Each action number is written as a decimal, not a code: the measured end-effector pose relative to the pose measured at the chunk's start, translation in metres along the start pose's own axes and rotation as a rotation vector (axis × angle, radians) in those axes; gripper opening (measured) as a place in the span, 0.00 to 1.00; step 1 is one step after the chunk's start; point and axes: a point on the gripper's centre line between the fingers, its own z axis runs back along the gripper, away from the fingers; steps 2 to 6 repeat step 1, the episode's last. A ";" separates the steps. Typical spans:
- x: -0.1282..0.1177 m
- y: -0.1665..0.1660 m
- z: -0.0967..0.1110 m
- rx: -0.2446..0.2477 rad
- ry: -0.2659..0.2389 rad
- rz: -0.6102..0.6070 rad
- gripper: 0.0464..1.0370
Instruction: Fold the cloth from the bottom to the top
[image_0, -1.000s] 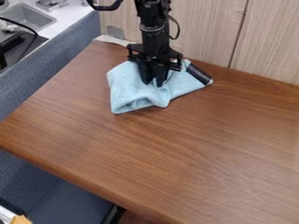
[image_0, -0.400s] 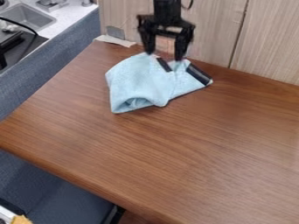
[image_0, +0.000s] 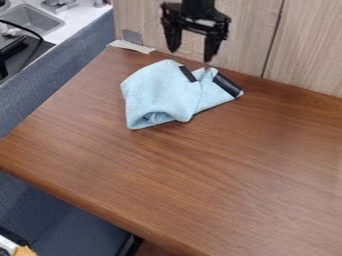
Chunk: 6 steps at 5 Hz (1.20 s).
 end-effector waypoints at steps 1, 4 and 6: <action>-0.017 -0.003 -0.002 -0.005 0.043 -0.013 0.96; -0.017 -0.003 -0.002 -0.005 0.043 -0.013 0.96; -0.017 -0.003 -0.002 -0.005 0.043 -0.013 0.96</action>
